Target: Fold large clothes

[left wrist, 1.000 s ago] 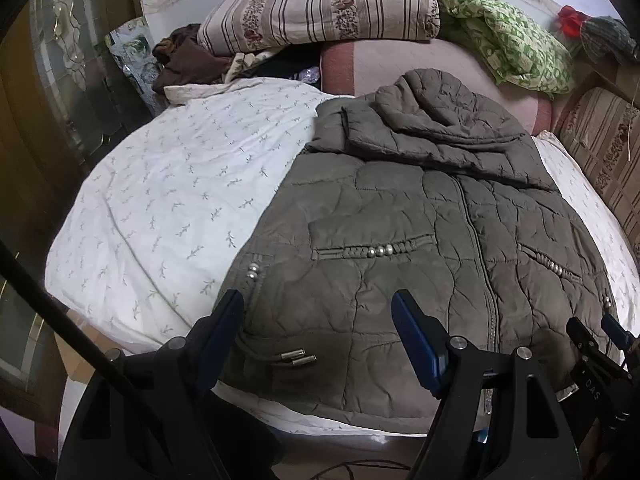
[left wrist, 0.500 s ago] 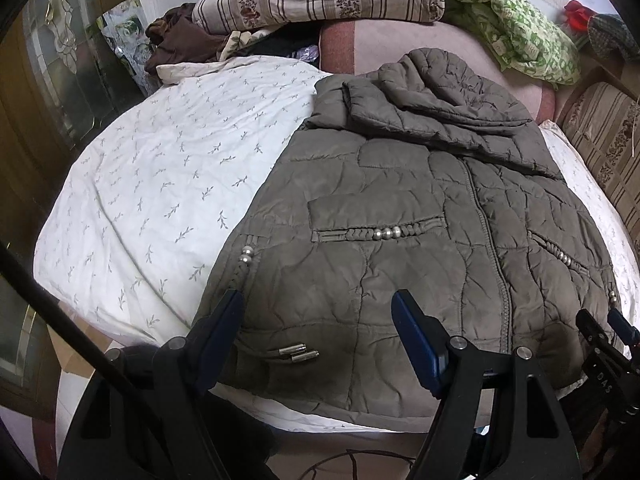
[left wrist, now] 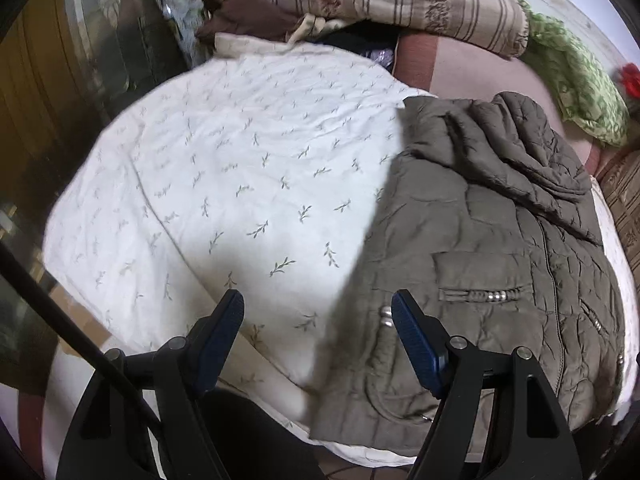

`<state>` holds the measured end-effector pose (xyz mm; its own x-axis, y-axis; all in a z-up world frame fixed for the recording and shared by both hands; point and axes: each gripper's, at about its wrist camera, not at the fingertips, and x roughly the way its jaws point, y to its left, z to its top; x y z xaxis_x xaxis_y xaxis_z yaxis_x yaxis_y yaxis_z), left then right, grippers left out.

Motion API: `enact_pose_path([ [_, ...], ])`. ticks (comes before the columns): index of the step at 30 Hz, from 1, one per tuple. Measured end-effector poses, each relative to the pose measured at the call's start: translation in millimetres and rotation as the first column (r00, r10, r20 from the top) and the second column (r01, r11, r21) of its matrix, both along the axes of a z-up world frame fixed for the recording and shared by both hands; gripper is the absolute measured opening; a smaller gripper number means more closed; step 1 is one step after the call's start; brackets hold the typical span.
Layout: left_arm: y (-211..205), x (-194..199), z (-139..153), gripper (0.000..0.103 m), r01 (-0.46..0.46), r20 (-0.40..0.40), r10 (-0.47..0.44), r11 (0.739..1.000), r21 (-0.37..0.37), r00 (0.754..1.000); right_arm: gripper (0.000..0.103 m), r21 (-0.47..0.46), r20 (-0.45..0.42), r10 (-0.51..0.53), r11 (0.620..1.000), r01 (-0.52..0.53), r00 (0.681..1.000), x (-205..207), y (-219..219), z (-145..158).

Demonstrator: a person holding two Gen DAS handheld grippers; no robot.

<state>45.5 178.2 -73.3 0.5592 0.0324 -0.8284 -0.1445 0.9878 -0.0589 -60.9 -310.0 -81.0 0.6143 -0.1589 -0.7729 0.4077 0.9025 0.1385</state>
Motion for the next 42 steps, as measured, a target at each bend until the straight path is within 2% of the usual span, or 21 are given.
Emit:
enact_pose_path([
  [5,7.8,22.1,-26.8,0.075,0.065,-0.067,-0.074,0.990,-0.127,0.995,0.076,0.078,-0.035,-0.044,0.996,0.046,0.998,7.2,-45.8,-12.2],
  [10,3.8,47.5,-58.2,0.075,0.087,-0.131,-0.133,0.947,-0.308,0.983,0.077,0.264,-0.057,-0.013,0.964,0.027,0.998,25.0,-78.5,-44.2],
  [13,-4.2,59.9,-70.2,0.075,0.130,-0.143,-0.202,0.907,-0.400,0.969,0.077,0.388,-0.060,-0.006,0.921,0.029,0.998,34.4,-91.4,-65.4],
  [17,-15.3,69.5,-87.9,0.075,0.151,-0.176,-0.277,0.842,-0.518,0.945,0.077,0.551,-0.024,-0.002,0.834,0.015,1.000,40.2,-100.0,-86.9],
  [19,-20.4,67.2,-89.4,0.075,0.162,-0.167,-0.286,0.839,-0.520,0.944,0.078,0.603,0.001,-0.003,0.798,0.002,1.000,41.1,-102.0,-92.1],
  [21,-23.7,62.6,-89.9,0.075,0.180,-0.157,-0.308,0.822,-0.540,0.938,0.078,0.675,0.015,0.011,0.737,-0.019,1.000,42.7,-103.1,-100.5],
  [23,-21.4,56.7,-92.0,0.075,0.182,-0.154,-0.318,0.807,-0.562,0.935,0.078,0.704,0.020,0.022,0.710,-0.030,1.000,42.9,-100.9,-103.9],
  [26,-14.3,47.4,-94.6,0.075,0.163,-0.149,-0.314,0.776,-0.610,0.937,0.077,0.701,0.022,0.069,0.711,-0.065,0.997,39.3,-93.0,-102.5],
  [30,-7.1,33.2,-97.1,0.075,0.141,-0.138,-0.311,0.724,-0.675,0.940,0.077,0.724,0.025,0.100,0.684,-0.087,0.995,27.9,-82.8,-101.5],
  [34,-10.6,16.1,-99.8,0.075,0.141,-0.128,-0.343,0.660,-0.738,0.931,0.077,0.738,0.039,0.126,0.665,-0.114,0.991,14.8,-72.3,-98.9],
  [35,-12.3,11.9,-99.9,0.075,0.147,-0.124,-0.346,0.660,-0.736,0.930,0.077,0.737,0.044,0.133,0.665,-0.122,0.990,12.3,-70.1,-98.0],
  [38,-17.9,0.6,-101.2,0.075,0.169,-0.125,-0.356,0.686,-0.708,0.926,0.075,0.733,0.052,0.161,0.664,-0.147,0.986,7.0,-61.1,-95.9],
  [40,-22.7,-4.9,-100.7,0.075,0.178,-0.125,-0.355,0.706,-0.686,0.926,0.069,0.716,0.056,0.173,0.680,-0.160,0.983,2.6,-55.9,-92.8],
  [42,-28.2,-10.9,-96.4,0.075,0.200,-0.111,-0.357,0.724,-0.660,0.927,0.062,0.713,0.100,0.174,0.674,-0.192,0.980,-3.8,-55.0,-84.6],
])
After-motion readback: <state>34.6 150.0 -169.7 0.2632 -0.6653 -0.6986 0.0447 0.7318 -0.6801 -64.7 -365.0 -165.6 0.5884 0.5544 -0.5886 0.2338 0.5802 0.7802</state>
